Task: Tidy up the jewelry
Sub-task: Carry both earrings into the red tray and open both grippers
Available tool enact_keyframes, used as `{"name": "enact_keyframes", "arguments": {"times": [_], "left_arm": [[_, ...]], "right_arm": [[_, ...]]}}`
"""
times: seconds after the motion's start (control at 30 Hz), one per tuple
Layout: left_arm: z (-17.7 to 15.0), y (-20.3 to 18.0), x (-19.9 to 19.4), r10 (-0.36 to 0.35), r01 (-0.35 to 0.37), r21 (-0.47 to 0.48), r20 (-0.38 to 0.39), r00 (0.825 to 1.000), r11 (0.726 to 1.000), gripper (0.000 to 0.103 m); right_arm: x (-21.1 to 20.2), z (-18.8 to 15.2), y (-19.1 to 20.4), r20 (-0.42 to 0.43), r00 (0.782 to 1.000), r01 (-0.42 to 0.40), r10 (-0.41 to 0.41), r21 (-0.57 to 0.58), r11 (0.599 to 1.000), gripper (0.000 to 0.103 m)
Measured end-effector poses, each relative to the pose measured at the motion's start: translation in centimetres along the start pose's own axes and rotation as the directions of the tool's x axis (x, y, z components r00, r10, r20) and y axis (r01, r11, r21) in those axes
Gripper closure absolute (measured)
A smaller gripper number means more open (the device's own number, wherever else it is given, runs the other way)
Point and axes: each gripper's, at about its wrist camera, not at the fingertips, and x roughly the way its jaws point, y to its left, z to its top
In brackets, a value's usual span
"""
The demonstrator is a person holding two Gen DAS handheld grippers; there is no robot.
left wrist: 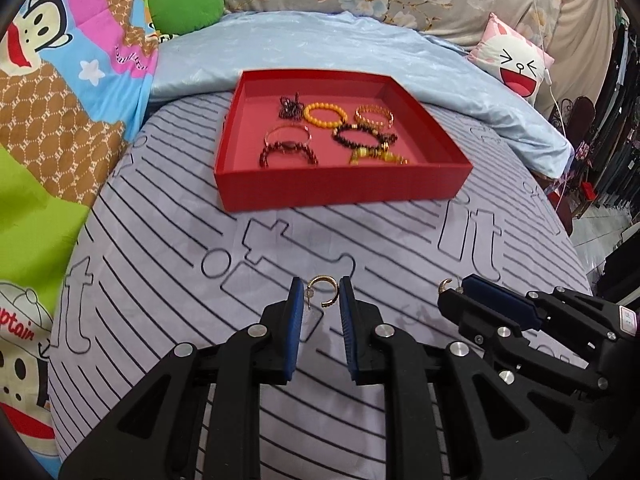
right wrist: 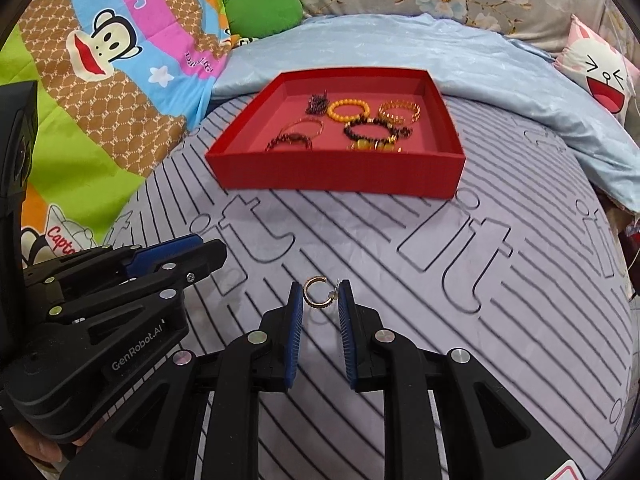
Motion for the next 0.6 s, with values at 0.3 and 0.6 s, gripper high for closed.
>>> {"name": "enact_keyframes", "arguments": {"times": [0.3,0.6], "left_arm": [[4.9,0.2,-0.3,0.000,-0.001,0.010,0.075,0.997,1.000,0.085],[10.3,-0.3,2.1,-0.003,0.000,0.036,0.105,0.994,0.999,0.085]], "right_arm": [[-0.5,5.2,-1.1,0.080,0.997,0.014,-0.014,-0.007,1.000,0.086],[2.1,9.8,-2.0,0.092,0.996,0.011,-0.011,0.003,1.000,0.086]]}}
